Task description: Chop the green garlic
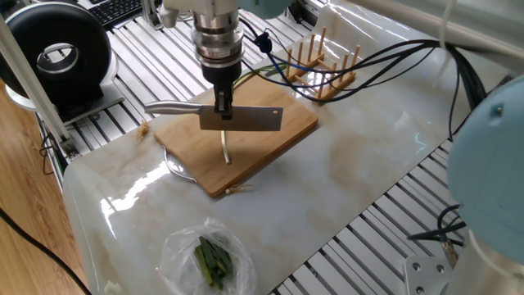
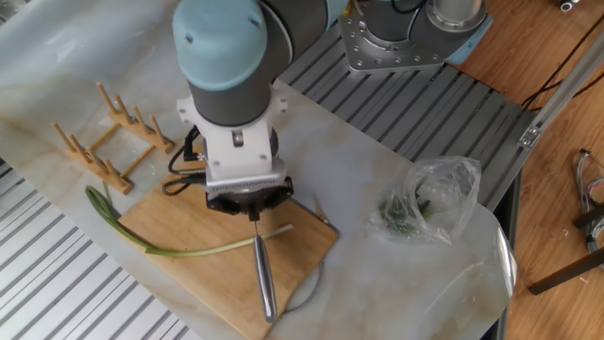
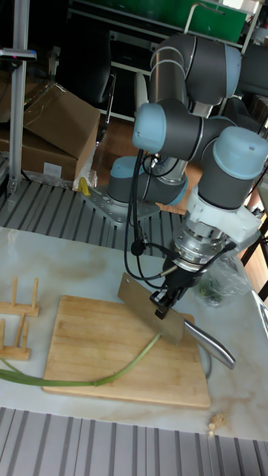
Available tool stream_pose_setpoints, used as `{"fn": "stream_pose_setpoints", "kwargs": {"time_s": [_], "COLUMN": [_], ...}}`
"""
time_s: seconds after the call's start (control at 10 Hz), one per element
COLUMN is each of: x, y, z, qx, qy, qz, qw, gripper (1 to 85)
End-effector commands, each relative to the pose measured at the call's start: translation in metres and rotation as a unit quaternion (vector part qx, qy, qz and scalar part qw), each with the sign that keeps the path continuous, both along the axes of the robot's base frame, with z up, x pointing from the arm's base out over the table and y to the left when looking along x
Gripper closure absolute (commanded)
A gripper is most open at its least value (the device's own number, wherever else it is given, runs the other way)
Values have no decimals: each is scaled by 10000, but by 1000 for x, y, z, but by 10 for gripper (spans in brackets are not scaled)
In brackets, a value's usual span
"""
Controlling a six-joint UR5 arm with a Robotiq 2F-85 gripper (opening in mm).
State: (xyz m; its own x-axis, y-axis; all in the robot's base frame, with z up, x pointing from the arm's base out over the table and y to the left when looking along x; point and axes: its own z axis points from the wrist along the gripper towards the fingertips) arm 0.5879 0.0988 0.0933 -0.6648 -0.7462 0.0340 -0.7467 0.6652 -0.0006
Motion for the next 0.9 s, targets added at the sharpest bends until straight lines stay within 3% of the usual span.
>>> {"fn": "stream_pose_setpoints", "kwargs": {"time_s": [0.0,0.3,0.8], "x": [3,-2,-8], "y": [8,6,12], "z": [-6,-9,-16], "qx": [-59,-96,57], "qy": [43,139,280], "qz": [-58,30,182], "qw": [10000,9999,9994], "gripper": [843,843,843]}}
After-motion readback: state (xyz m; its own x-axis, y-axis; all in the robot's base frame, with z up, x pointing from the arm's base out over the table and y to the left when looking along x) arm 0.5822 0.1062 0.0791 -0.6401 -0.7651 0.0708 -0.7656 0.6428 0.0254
